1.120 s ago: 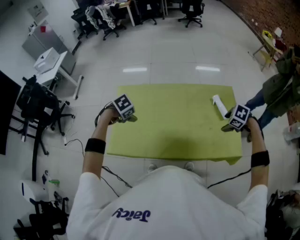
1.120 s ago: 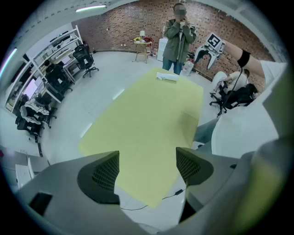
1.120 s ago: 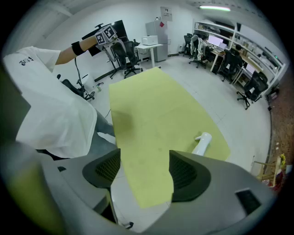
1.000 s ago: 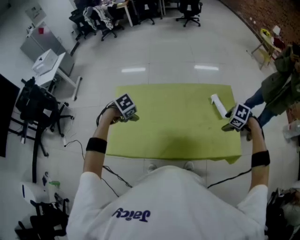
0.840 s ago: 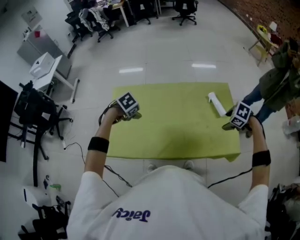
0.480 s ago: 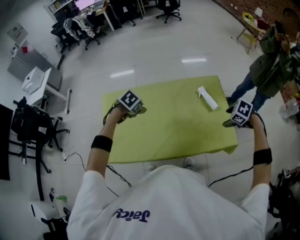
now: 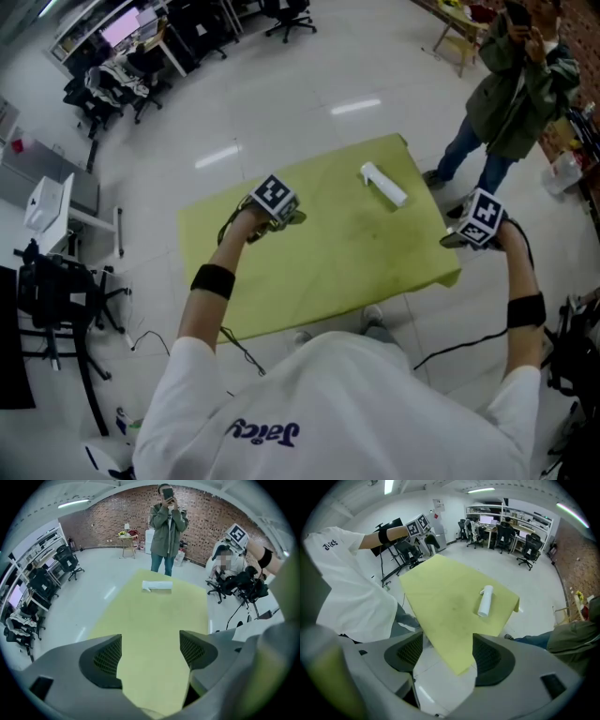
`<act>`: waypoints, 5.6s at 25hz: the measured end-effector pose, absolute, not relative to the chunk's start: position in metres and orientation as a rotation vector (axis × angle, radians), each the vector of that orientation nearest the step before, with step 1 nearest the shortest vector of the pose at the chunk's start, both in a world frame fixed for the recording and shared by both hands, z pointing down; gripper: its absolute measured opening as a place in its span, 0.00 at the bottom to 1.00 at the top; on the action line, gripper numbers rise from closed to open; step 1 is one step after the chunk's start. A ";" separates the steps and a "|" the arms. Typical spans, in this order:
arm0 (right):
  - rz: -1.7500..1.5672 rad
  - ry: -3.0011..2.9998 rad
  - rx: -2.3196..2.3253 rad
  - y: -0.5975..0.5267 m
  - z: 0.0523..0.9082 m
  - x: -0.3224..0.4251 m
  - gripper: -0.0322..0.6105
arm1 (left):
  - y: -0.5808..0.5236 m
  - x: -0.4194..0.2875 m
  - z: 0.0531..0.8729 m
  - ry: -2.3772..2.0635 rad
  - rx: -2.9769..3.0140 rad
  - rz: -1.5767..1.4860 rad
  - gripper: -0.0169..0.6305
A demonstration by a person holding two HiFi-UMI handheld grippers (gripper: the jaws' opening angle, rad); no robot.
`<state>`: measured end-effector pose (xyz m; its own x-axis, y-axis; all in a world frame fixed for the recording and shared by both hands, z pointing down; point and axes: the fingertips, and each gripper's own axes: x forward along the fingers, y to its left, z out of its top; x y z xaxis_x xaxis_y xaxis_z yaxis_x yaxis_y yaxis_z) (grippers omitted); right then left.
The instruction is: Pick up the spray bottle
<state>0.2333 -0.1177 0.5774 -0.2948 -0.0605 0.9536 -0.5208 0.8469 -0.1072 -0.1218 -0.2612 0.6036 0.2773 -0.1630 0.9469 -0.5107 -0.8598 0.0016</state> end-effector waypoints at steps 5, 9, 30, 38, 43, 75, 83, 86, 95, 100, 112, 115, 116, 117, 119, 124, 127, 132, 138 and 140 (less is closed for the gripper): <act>0.518 -1.855 0.471 -0.107 0.573 0.253 0.58 | -0.265 -0.055 0.613 -0.541 2.286 1.536 0.63; 0.551 -1.844 0.492 -0.104 0.578 0.268 0.58 | -0.264 -0.003 0.627 -0.466 2.276 1.491 0.63; 0.617 -1.782 0.486 -0.094 0.596 0.329 0.58 | -0.344 0.140 0.637 -0.624 1.992 0.867 0.63; 0.622 -1.776 0.476 -0.101 0.601 0.339 0.58 | -0.375 0.175 0.621 -0.619 1.658 0.348 0.67; 0.634 -1.771 0.463 -0.099 0.610 0.348 0.58 | -0.391 0.169 0.650 -0.737 1.539 0.316 0.74; 0.746 -1.721 0.408 -0.065 0.641 0.382 0.58 | -0.358 0.163 0.825 -1.320 1.240 0.814 0.67; 0.724 -1.723 0.393 -0.065 0.641 0.385 0.58 | -0.358 0.173 0.808 -1.149 1.408 0.866 0.45; 0.703 -1.724 0.379 -0.070 0.640 0.372 0.58 | -0.367 0.178 0.786 -1.137 1.526 0.883 0.45; 0.612 -1.734 0.335 -0.093 0.628 0.334 0.58 | -0.400 0.181 0.717 -1.119 1.873 0.821 0.45; 0.556 -1.756 0.331 -0.110 0.616 0.309 0.58 | -0.413 0.173 0.654 -1.129 2.170 0.760 0.45; 0.408 -1.776 0.359 -0.144 0.590 0.245 0.58 | -0.372 0.109 0.546 -1.039 2.509 0.624 0.45; 0.379 -1.796 0.372 -0.151 0.586 0.227 0.58 | -0.372 0.082 0.517 -1.109 2.625 0.544 0.45; 0.365 -1.803 0.378 -0.153 0.584 0.222 0.58 | -0.370 0.075 0.509 -1.113 2.652 0.508 0.45; 0.351 -1.812 0.386 -0.156 0.581 0.217 0.58 | -0.367 0.067 0.501 -1.121 2.670 0.477 0.45; 0.328 -1.838 0.408 -0.163 0.574 0.205 0.58 | -0.363 0.047 0.490 -1.151 2.684 0.427 0.45; 0.273 -1.910 0.457 -0.176 0.558 0.174 0.58 | -0.348 -0.013 0.470 -1.237 2.652 0.295 0.45; 0.244 -1.949 0.473 -0.180 0.551 0.158 0.58 | -0.335 -0.053 0.466 -1.320 2.636 0.293 0.45; 0.206 -2.017 0.532 -0.186 0.543 0.125 0.58 | -0.314 -0.124 0.466 -1.431 2.579 0.267 0.45; 0.155 -2.106 0.588 -0.196 0.536 0.087 0.58 | -0.284 -0.204 0.469 -1.573 2.501 0.264 0.45; 0.146 -2.145 0.601 -0.198 0.529 0.075 0.58 | -0.272 -0.225 0.468 -1.616 2.480 0.264 0.45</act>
<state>0.0752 -0.1981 0.5294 -0.4977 -0.3656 0.7865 -0.4691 0.8762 0.1104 -0.2249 -0.2723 0.4676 0.3970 -0.8862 0.2390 -0.9162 -0.3982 0.0454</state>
